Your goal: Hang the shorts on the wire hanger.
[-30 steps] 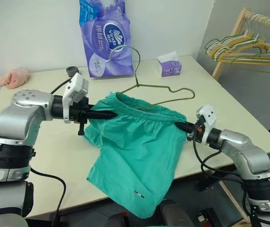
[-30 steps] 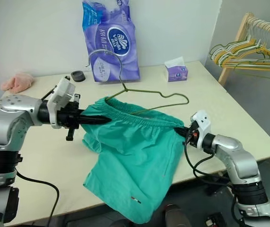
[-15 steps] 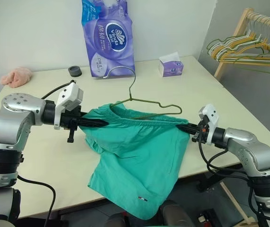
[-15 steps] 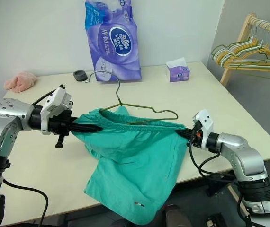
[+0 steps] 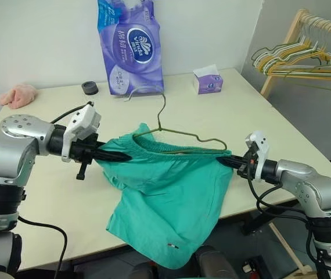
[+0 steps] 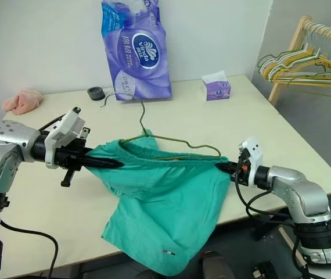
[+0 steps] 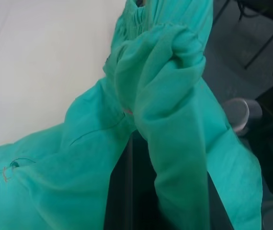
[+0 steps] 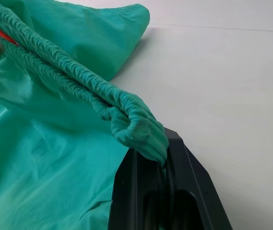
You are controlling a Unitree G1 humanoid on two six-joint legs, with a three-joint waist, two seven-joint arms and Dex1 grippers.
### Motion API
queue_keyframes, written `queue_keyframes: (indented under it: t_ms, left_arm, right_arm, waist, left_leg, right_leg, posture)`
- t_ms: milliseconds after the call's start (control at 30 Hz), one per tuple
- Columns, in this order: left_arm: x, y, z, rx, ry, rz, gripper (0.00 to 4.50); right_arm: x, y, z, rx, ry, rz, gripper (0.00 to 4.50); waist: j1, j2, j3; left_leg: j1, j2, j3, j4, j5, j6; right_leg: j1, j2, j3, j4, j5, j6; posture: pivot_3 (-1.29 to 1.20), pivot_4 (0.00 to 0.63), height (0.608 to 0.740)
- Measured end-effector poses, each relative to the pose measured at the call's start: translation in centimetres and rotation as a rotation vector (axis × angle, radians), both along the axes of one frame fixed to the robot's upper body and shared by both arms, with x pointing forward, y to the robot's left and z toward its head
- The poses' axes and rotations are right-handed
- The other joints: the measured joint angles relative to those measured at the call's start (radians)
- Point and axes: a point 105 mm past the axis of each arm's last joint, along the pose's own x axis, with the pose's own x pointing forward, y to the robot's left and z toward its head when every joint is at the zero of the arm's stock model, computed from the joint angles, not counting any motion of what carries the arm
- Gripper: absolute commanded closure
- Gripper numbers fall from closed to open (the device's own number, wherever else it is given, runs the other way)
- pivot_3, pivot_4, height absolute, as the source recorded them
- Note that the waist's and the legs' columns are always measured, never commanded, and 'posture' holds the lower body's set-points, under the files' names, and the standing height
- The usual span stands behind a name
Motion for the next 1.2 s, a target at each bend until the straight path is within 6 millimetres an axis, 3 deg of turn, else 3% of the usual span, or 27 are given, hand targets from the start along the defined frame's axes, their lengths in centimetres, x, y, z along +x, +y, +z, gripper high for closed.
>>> queue_keyframes:
  t_ms: [267,533,800,967,1067,1200]
  left_arm:
    - [1.3,0.6,0.0,0.032,-0.066,0.045,4.5]
    - [1.3,0.6,-0.6,0.065,-0.06,0.035,4.5]
    - [2.0,0.9,-1.5,0.112,-0.106,0.07,4.5]
    - [2.2,1.0,-2.3,0.127,-0.115,0.097,4.5]
    - [2.3,1.0,-3.3,0.158,-0.113,0.103,4.5]
    - [2.6,1.0,-4.0,0.18,-0.129,0.116,4.5]
  right_arm:
    - [-0.3,-0.2,0.4,-0.023,-0.01,0.017,4.44]
    - [-0.7,-0.3,0.6,-0.053,-0.024,0.037,4.44]
    - [-1.8,-0.7,1.9,-0.226,-0.123,0.137,4.44]
    - [-0.5,0.2,3.8,-0.317,-0.224,0.174,4.44]
    - [0.4,1.7,5.7,-0.394,-0.318,0.234,4.44]
    - [0.5,3.4,6.6,-0.46,-0.378,0.319,4.44]
  waist:
    - [0.002,0.0,0.0]
    - [0.0,0.0,0.0]
    - [0.0,0.0,0.0]
    - [-0.003,0.0,0.0]
    - [-0.007,0.001,0.0]
    - [-0.005,0.001,0.0]
  left_leg:
    - [0.0,0.0,0.0,0.0,0.0,0.0]
    - [0.0,0.0,0.0,0.0,0.0,0.0]
    - [0.0,0.0,0.0,0.0,0.0,0.0]
    - [0.0,0.0,0.0,0.0,0.0,0.0]
    - [0.0,0.001,0.0,0.0,0.0,0.0]
    - [-0.001,0.0,0.0,0.0,0.0,0.0]
  right_leg:
    - [0.0,0.0,0.0,0.0,0.0,0.0]
    - [0.0,0.0,0.0,0.0,0.0,0.0]
    - [0.0,0.0,0.0,0.0,-0.003,0.004]
    - [0.0,0.0,0.0,0.0,-0.002,0.004]
    - [-0.001,0.0,0.0,0.0,0.0,0.0]
    - [-0.001,-0.001,-0.001,-0.001,0.0,0.0]
  posture:
    - [-0.19,0.062,0.74]
    - [-0.2,0.061,0.74]
    - [-0.2,0.063,0.74]
    - [-0.22,0.066,0.74]
    - [-0.22,0.067,0.74]
    - [-0.22,0.067,0.74]
